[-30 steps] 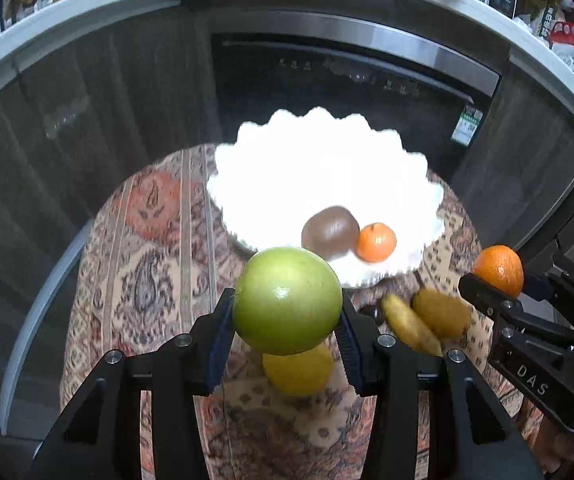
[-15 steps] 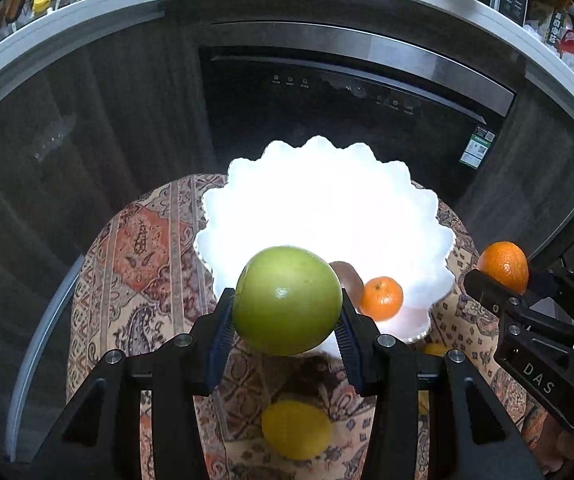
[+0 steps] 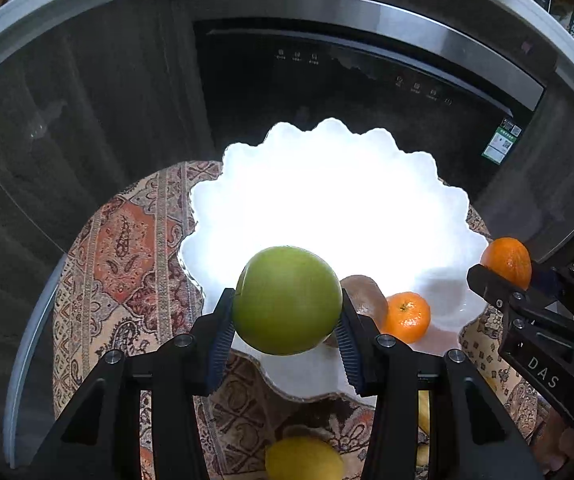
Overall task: Organize fruits
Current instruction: 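Carry the apple and tangerine over the white bowl and open both tools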
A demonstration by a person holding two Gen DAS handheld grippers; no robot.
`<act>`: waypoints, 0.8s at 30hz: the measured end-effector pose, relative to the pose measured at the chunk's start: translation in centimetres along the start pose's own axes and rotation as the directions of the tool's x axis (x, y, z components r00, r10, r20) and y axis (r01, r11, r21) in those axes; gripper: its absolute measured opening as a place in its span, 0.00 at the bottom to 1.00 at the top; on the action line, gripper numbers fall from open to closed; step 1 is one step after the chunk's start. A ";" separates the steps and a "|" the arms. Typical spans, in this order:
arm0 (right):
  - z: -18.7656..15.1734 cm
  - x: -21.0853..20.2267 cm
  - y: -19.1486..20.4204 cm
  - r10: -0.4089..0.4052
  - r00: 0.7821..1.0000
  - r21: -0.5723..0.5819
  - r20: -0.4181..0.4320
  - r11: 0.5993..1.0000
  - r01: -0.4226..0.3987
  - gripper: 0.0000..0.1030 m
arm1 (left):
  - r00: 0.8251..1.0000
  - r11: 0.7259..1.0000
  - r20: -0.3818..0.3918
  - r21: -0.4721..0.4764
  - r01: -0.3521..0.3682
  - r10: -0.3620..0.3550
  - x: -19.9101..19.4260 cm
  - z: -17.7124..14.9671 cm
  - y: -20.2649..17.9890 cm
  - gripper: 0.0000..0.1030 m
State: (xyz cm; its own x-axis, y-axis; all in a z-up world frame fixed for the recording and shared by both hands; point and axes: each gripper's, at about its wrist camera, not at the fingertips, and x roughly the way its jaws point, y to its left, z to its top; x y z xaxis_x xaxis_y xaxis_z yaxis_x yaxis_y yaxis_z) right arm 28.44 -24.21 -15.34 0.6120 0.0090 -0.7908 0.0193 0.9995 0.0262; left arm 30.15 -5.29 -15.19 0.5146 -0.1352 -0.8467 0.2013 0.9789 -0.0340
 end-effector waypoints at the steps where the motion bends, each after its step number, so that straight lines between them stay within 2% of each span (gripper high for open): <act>1: 0.1 0.2 0.0 0.000 1.000 0.000 -0.002 1.000 0.000 0.45 | 1.000 1.000 -0.005 -0.002 -0.001 0.001 0.3 0.1 0.1 0.45; 5: 0.2 0.8 0.2 0.010 1.000 -0.013 -0.015 1.000 -0.011 0.45 | 1.000 1.000 -0.024 0.000 -0.015 0.015 1.0 0.1 0.0 0.48; 8: 0.3 0.8 0.3 0.001 1.000 -0.010 -0.011 1.000 -0.001 0.51 | 0.999 0.999 -0.002 -0.001 -0.049 0.049 0.8 0.1 0.2 0.72; 10: 0.5 0.3 0.2 -0.026 1.000 0.002 0.016 1.000 0.026 0.73 | 0.998 0.998 0.013 -0.008 -0.068 0.068 0.4 0.1 0.3 0.82; 12: 0.6 -0.4 0.2 -0.038 0.998 0.010 0.047 0.999 0.037 0.77 | 0.997 0.997 0.014 -0.010 -0.080 0.080 0.0 0.2 0.5 0.93; 14: 0.8 -0.9 0.3 -0.044 0.998 0.008 0.054 0.999 0.044 0.78 | 0.996 0.996 0.026 -0.015 -0.089 0.090 -0.5 0.2 0.7 0.93; 17: 0.9 -1.7 0.4 -0.054 0.997 0.010 0.063 0.999 0.053 0.79 | 0.995 0.995 0.035 -0.036 -0.094 0.095 -1.4 0.1 1.0 0.99; 24: 0.2 -4.3 0.6 -0.066 0.995 0.014 0.076 0.998 0.065 0.79 | 0.992 0.994 0.069 -0.035 -0.104 0.106 -4.6 -0.8 0.7 0.99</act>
State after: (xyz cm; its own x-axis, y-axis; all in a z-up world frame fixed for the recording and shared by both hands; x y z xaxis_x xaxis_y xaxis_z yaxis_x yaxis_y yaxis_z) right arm 26.02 -23.68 -11.80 0.6681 -0.0591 -0.7418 0.0699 0.9974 -0.0166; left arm 27.28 -3.84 -11.72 0.5894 -0.0405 -0.8068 0.1172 0.9925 0.0358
